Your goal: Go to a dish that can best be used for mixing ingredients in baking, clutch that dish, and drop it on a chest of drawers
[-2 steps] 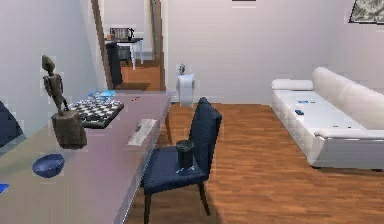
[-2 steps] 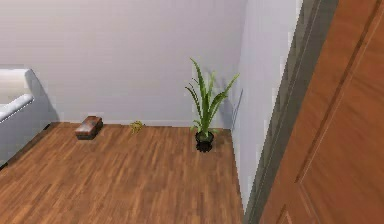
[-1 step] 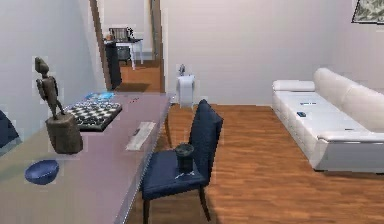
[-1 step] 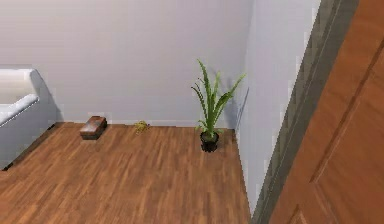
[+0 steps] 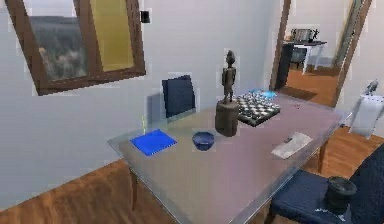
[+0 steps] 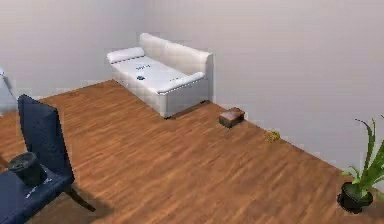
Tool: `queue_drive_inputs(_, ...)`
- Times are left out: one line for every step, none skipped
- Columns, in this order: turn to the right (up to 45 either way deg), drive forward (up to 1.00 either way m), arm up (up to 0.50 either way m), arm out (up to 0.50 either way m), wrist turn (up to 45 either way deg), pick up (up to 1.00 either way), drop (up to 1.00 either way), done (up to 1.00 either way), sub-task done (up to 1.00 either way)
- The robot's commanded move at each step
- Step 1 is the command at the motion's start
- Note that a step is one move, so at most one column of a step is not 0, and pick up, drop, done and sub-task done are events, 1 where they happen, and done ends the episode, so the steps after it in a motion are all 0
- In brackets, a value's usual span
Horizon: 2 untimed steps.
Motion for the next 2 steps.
queue_drive_inputs(-33.0,0.0,0.0,0.0,0.0,0.0,0.0,0.0,0.0)
queue_drive_inputs(0.0,0.75,0.0,0.0,0.0,0.0,0.0,0.0,0.0)
